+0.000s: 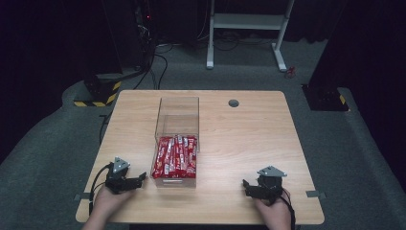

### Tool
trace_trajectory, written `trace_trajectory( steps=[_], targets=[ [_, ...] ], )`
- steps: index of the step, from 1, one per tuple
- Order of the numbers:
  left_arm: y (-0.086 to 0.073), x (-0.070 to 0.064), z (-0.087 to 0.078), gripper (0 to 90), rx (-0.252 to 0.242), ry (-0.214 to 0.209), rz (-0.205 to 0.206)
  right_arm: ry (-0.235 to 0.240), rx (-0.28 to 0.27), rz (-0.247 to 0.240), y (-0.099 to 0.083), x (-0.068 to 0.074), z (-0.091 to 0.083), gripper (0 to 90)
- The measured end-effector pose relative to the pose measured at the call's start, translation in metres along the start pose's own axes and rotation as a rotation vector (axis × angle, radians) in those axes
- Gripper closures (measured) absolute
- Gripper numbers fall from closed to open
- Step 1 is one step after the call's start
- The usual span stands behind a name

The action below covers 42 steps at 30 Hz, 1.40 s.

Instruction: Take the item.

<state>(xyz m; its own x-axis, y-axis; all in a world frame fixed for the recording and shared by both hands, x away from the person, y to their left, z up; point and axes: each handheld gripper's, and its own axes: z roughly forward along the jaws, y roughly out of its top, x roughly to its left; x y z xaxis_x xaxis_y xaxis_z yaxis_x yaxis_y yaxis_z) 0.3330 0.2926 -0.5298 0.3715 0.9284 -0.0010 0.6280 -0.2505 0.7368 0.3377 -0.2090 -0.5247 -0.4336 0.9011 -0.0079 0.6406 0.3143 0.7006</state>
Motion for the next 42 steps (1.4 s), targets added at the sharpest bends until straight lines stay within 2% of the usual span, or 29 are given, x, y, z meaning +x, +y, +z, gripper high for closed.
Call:
trace_trajectory(
  steps=[25,32,37,42],
  targets=[
    [0.000,-0.001,0.000,15.6,-0.001,0.007,-0.008,0.031,-0.001,-0.039,-0.001,-0.003,-0.002,11.8],
    [-0.001,0.000,-0.002,17.6,-0.003,0.021,-0.020,0.042,-0.008,-0.060,0.002,-0.003,-0.002,12.0],
    [-0.002,-0.001,-0.003,17.9,-0.001,0.032,-0.023,0.051,-0.027,-0.075,0.009,0.001,-0.006,12.0],
    [-0.002,-0.002,-0.003,16.5,0.000,0.025,-0.024,0.068,-0.015,-0.098,0.019,0.012,-0.006,11.9]
  ],
)
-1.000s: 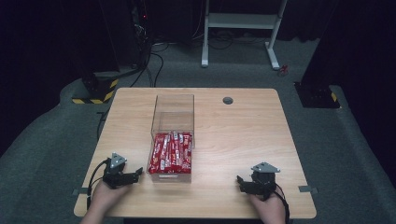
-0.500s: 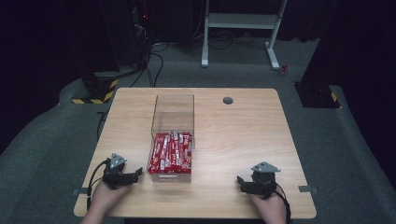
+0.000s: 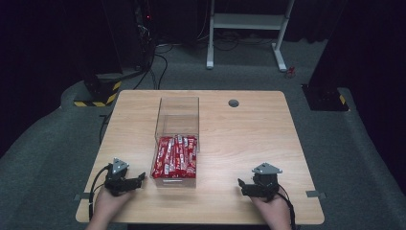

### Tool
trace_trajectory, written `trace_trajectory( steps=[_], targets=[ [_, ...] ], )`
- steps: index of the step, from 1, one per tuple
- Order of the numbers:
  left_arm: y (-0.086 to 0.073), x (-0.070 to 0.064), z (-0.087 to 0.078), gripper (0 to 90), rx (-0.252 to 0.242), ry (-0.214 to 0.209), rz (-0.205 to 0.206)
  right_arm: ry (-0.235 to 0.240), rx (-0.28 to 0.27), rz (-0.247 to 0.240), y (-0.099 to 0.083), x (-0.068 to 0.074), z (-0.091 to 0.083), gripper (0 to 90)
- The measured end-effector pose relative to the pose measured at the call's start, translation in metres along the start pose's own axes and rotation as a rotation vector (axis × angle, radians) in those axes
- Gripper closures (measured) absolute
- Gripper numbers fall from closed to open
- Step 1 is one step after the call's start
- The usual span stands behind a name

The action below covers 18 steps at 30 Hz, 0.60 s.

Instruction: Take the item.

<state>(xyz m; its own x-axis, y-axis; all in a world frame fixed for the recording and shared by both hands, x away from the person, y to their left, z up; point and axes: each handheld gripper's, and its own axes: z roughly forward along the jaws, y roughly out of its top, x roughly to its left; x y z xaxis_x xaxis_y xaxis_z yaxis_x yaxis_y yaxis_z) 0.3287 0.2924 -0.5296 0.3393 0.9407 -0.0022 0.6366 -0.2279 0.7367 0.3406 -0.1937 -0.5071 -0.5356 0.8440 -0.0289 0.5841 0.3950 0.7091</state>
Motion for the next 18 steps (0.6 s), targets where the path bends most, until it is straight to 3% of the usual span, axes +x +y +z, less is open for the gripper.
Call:
trace_trajectory(
  steps=[4,5,18],
  targets=[
    [0.000,0.000,0.000,16.1,0.002,0.000,0.005,0.016,-0.011,-0.008,0.009,0.005,-0.003,12.1],
    [0.000,0.000,0.000,15.9,0.003,-0.002,0.006,0.017,-0.036,-0.015,0.014,0.009,-0.005,12.2],
    [0.000,0.000,0.000,14.8,0.003,-0.005,0.015,0.070,-0.065,-0.043,0.043,0.032,-0.001,12.5]
  ],
)
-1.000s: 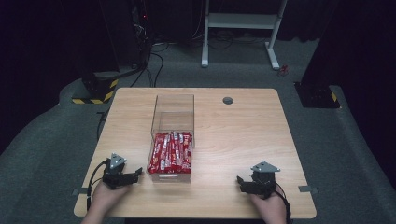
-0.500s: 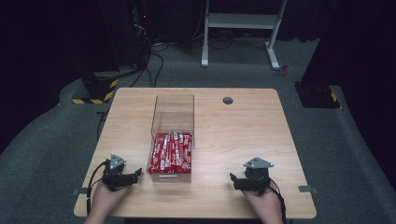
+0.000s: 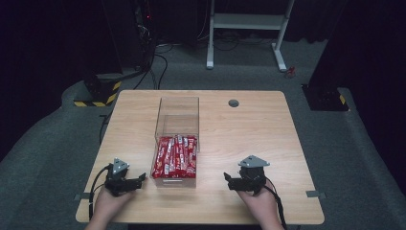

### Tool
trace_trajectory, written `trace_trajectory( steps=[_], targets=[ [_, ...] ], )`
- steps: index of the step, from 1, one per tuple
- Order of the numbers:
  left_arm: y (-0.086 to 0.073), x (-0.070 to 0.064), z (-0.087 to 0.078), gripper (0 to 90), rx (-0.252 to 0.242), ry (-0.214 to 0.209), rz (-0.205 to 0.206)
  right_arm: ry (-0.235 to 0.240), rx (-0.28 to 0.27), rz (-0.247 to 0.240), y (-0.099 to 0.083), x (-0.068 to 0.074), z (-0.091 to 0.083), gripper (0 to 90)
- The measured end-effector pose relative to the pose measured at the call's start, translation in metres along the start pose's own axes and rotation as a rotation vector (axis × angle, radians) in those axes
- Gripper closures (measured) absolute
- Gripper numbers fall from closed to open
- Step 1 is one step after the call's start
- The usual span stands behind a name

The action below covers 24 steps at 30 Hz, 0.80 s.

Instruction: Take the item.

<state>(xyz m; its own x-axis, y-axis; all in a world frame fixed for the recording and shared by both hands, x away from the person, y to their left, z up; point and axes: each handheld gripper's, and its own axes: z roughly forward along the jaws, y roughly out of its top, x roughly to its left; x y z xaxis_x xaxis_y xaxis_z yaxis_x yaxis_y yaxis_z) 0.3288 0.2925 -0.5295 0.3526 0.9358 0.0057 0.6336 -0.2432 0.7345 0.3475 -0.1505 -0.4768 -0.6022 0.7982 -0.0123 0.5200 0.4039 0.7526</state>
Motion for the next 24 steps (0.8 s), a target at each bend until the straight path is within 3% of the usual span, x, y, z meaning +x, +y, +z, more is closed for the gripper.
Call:
trace_trajectory(
  steps=[24],
  targets=[
    [0.001,-0.001,0.001,14.8,0.000,-0.014,0.003,0.132,-0.113,-0.039,0.042,0.047,0.005,19.1]
  ],
)
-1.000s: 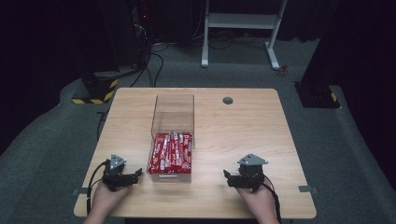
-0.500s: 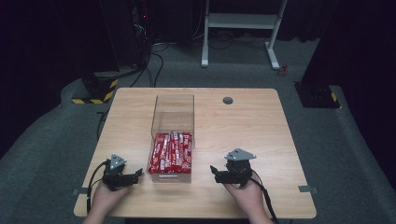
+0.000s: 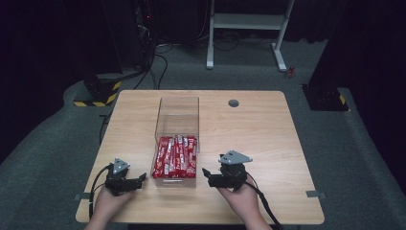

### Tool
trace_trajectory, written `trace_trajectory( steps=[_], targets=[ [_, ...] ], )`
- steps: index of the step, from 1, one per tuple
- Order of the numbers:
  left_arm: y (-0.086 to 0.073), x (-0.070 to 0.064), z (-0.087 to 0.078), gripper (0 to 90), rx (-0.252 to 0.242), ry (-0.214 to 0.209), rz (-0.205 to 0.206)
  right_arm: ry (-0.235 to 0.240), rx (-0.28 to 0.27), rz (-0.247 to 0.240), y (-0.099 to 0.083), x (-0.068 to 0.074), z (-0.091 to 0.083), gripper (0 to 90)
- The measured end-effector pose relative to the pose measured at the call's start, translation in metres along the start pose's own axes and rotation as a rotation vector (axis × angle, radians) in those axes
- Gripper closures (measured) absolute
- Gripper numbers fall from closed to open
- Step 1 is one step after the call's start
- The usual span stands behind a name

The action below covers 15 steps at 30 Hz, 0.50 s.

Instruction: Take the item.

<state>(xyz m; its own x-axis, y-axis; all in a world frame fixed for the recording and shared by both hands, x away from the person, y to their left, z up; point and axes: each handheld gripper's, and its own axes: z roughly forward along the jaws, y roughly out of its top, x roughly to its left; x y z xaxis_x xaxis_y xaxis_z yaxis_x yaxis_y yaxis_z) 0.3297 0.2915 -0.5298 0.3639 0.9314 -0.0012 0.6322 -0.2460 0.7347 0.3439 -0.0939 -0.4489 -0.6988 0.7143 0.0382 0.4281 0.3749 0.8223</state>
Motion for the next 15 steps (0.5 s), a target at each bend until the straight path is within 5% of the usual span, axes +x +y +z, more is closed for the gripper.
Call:
trace_trajectory(
  steps=[15],
  targets=[
    [-0.001,-0.001,-0.001,15.7,-0.003,-0.001,-0.002,0.061,-0.056,-0.029,0.020,0.025,0.011,24.9]
  ],
)
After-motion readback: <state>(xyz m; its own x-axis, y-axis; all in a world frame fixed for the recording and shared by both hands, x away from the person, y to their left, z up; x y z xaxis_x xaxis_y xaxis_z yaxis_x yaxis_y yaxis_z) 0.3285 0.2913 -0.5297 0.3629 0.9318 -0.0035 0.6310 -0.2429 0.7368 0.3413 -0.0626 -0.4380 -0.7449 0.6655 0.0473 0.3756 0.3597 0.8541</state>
